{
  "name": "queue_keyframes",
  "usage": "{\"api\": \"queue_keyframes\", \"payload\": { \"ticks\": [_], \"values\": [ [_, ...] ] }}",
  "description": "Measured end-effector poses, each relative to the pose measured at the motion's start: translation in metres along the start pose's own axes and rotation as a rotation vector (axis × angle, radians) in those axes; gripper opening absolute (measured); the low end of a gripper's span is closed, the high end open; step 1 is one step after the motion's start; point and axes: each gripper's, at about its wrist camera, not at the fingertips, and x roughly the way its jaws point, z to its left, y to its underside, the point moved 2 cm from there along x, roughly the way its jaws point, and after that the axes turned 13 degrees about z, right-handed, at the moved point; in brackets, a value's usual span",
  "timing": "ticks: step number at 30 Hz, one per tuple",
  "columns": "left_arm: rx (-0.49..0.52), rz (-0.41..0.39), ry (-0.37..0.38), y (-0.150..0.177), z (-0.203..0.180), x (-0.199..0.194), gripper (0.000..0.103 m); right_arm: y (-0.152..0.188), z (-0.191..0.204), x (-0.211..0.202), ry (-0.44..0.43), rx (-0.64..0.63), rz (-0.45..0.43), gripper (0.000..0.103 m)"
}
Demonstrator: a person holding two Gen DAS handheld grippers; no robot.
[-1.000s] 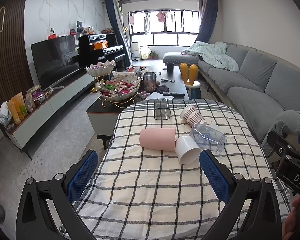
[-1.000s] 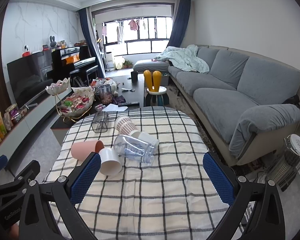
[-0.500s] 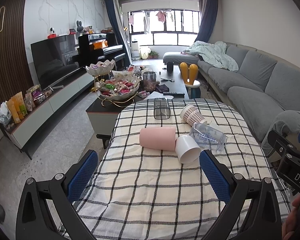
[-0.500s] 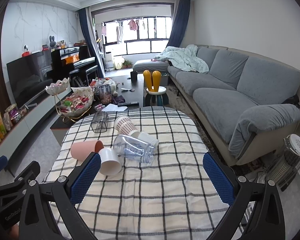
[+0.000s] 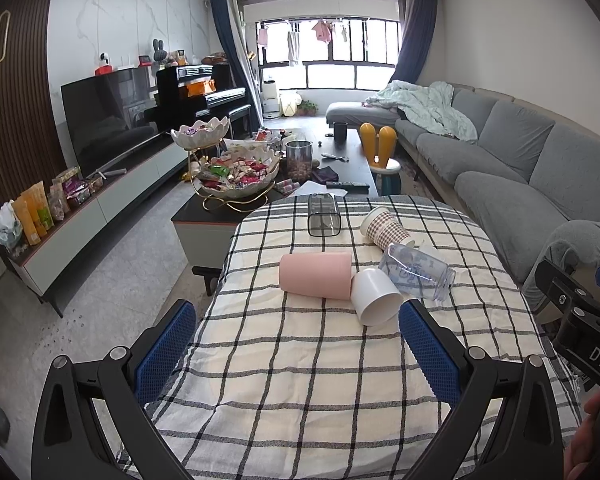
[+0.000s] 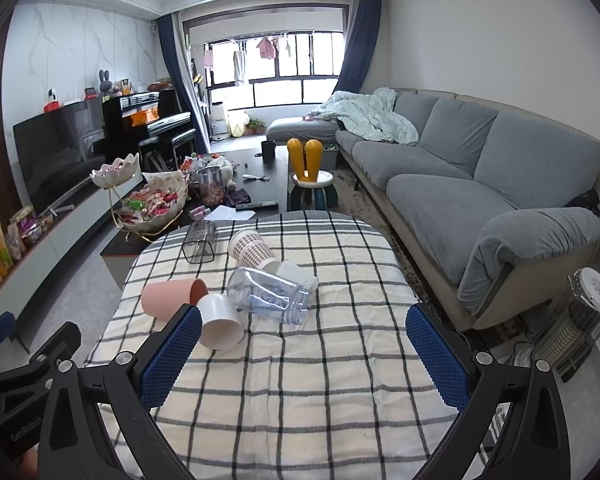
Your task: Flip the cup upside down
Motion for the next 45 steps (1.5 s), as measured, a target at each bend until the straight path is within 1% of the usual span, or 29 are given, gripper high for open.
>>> {"api": "queue_keyframes", "payload": {
  "ticks": [6,7,11,17,19,22,26,29,31,32,34,35,37,40,43,45],
  "values": [
    [-0.006,0.022,-0.007,0.003,-0.001,0.007,0.103,0.001,0.001,0.002,0.004,-0.003,-0.005,0.102],
    [-0.007,0.022,-0.012,0.002,-0.001,0.009,0.103,0.009,0.001,0.015,0.006,-0.002,-0.006,0.102],
    [-0.012,0.015,-0.028,-0.003,-0.003,0.021,0.103,0.006,0.001,0.024,0.020,0.003,-0.012,0.102],
    [-0.023,0.051,-0.015,-0.016,-0.001,0.046,0.103,-0.014,0.004,0.036,0.035,0.004,-0.002,0.102],
    [-0.019,0.065,-0.002,-0.021,-0.001,0.057,0.103,-0.019,0.006,0.044,0.033,0.008,0.008,0.102],
    [-0.009,0.081,-0.005,-0.032,0.003,0.073,0.103,-0.030,0.014,0.058,0.022,0.008,0.027,0.102],
    [-0.027,0.103,-0.039,-0.039,0.015,0.091,0.103,-0.047,0.032,0.076,0.002,-0.029,0.040,0.102],
    [-0.089,0.123,-0.082,-0.042,0.031,0.101,0.103,-0.063,0.050,0.099,-0.057,-0.085,0.088,0.102],
    [-0.137,0.125,-0.134,-0.041,0.040,0.104,0.103,-0.073,0.064,0.120,-0.100,-0.145,0.143,0.102],
    [-0.168,0.124,-0.167,-0.041,0.044,0.104,0.103,-0.080,0.076,0.133,-0.125,-0.198,0.184,0.102],
    [-0.227,0.127,-0.221,-0.039,0.050,0.105,0.103,-0.087,0.092,0.149,-0.147,-0.274,0.233,0.102],
    [-0.262,0.135,-0.250,-0.038,0.054,0.106,0.103,-0.092,0.105,0.160,-0.160,-0.337,0.270,0.102],
    [-0.332,0.161,-0.277,-0.037,0.062,0.112,0.103,-0.097,0.121,0.173,-0.173,-0.422,0.319,0.102],
    [-0.442,0.214,-0.308,-0.032,0.073,0.122,0.103,-0.103,0.154,0.195,-0.177,-0.588,0.400,0.102],
    [-0.515,0.244,-0.323,-0.027,0.078,0.127,0.103,-0.101,0.190,0.212,-0.177,-0.781,0.480,0.102],
    [-0.565,0.255,-0.331,-0.023,0.082,0.126,0.103,-0.097,0.209,0.223,-0.172,-0.877,0.528,0.102]
  ]
}}
